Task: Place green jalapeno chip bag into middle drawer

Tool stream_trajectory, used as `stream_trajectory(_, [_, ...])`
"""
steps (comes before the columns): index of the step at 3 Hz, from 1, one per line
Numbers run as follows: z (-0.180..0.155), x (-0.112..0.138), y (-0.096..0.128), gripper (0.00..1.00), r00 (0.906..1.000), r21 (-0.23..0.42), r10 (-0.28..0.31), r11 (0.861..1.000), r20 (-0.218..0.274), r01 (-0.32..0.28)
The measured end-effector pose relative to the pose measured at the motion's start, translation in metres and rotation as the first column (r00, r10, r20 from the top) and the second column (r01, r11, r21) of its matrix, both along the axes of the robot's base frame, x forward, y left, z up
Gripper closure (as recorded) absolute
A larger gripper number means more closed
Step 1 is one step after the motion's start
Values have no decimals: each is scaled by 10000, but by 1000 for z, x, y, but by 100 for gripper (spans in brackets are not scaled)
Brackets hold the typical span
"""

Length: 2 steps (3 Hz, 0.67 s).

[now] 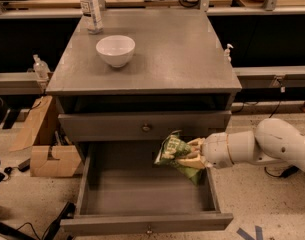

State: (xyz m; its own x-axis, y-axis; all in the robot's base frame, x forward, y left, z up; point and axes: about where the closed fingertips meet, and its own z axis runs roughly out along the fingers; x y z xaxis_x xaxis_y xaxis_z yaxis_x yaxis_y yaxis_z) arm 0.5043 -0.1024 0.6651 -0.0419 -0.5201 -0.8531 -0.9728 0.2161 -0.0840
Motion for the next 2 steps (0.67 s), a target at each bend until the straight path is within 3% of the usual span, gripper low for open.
stream_trajectory(1, [0,0,0,100,10000,0,0,10000,0,0])
stream_trajectory(2, [-31,12,16,100,9993,-139,176,9997,-338,-181])
